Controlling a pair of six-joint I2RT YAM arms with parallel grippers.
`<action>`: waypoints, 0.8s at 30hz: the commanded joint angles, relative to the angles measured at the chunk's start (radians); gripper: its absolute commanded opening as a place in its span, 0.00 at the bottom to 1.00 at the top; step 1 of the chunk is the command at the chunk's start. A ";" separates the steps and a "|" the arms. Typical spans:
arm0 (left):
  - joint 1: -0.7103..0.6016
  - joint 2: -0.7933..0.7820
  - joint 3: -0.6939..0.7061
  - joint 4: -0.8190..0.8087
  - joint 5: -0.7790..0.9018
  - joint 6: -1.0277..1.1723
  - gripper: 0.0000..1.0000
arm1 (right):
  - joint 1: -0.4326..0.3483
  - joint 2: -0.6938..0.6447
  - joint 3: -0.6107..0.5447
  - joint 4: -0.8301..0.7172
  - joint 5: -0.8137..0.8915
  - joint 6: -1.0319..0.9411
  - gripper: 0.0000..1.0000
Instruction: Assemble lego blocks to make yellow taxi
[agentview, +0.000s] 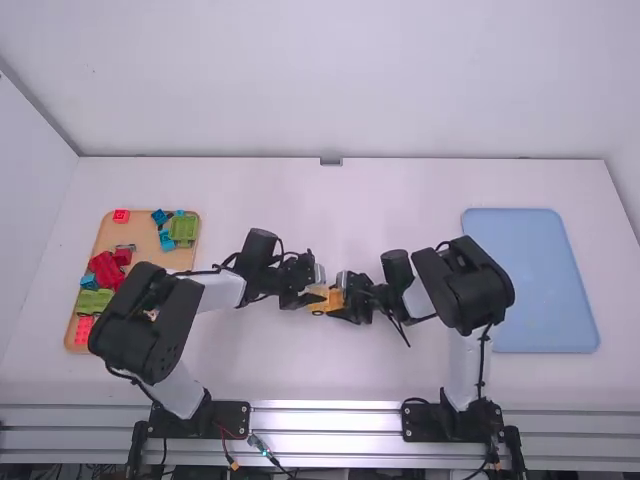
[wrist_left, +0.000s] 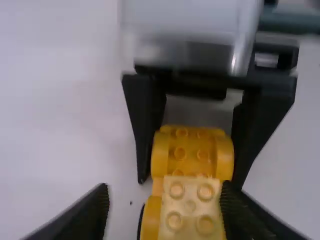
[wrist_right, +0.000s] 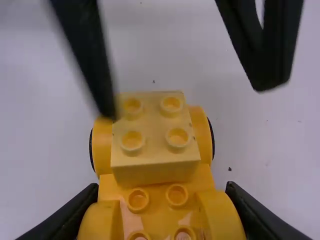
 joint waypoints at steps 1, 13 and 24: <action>0.003 -0.039 -0.003 -0.002 0.061 -0.050 0.12 | 0.003 0.016 -0.006 -0.010 -0.004 0.009 0.50; 0.002 0.016 -0.003 -0.105 -0.020 -0.042 0.02 | 0.003 0.016 -0.006 -0.011 -0.006 0.010 0.50; 0.002 0.035 -0.003 -0.164 -0.144 -0.042 0.02 | 0.003 0.016 -0.006 -0.010 -0.003 0.010 0.50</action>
